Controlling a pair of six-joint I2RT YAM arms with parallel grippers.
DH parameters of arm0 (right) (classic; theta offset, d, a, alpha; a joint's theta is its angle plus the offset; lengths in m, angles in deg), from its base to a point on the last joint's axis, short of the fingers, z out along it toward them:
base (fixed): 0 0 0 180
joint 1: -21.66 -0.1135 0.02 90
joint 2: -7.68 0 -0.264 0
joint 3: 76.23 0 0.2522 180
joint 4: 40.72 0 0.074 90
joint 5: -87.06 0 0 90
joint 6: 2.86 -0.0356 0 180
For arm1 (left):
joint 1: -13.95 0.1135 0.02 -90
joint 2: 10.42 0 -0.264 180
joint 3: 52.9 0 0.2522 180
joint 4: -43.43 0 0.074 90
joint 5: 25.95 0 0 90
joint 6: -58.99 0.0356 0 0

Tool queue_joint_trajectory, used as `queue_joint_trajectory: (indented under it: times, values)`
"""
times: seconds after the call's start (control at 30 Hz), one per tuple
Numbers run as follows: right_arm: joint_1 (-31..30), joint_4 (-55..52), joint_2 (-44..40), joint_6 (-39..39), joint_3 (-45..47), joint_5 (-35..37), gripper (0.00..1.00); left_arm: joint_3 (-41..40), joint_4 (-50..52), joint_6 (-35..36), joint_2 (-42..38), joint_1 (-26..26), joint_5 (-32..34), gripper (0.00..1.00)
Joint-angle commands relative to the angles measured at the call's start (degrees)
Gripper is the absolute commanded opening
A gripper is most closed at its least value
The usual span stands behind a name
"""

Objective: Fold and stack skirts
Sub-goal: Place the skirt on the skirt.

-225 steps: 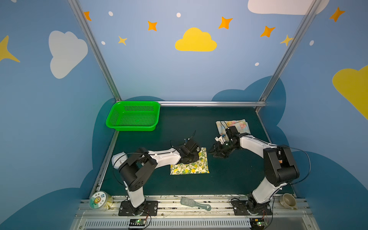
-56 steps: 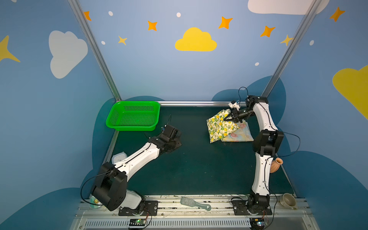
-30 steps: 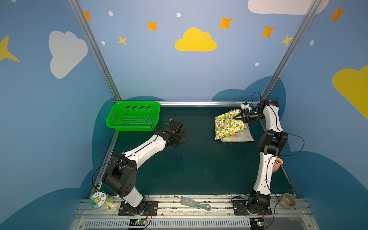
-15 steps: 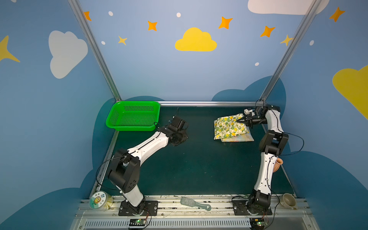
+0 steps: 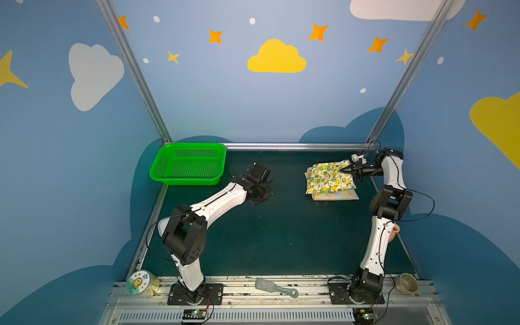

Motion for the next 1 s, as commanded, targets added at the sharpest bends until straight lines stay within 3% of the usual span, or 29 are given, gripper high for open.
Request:
queue_joint_trajectory:
  times: [0.0, 0.33, 0.87, 0.97]
  values:
    - [0.5, -0.8, 1.6, -0.3, -1.5, 0.6, 0.0, 1.1, 2.0, -0.2, 0.8, -0.2, 0.8, 0.04]
    - [0.1, 5.2, 0.9, -5.6, -3.1, 6.8, 0.0, 0.5, 1.5, -0.7, 1.5, -0.3, 0.7, 0.04]
    - [-0.6, 7.7, 1.2, -6.0, -2.7, 12.3, 0.0, 0.9, 1.4, -1.0, 3.2, -0.4, 0.0, 0.04]
    - [-0.5, 8.6, 1.0, -6.5, -2.7, 12.5, 0.1, 0.8, 1.3, -1.0, 3.4, -0.4, 0.2, 0.04]
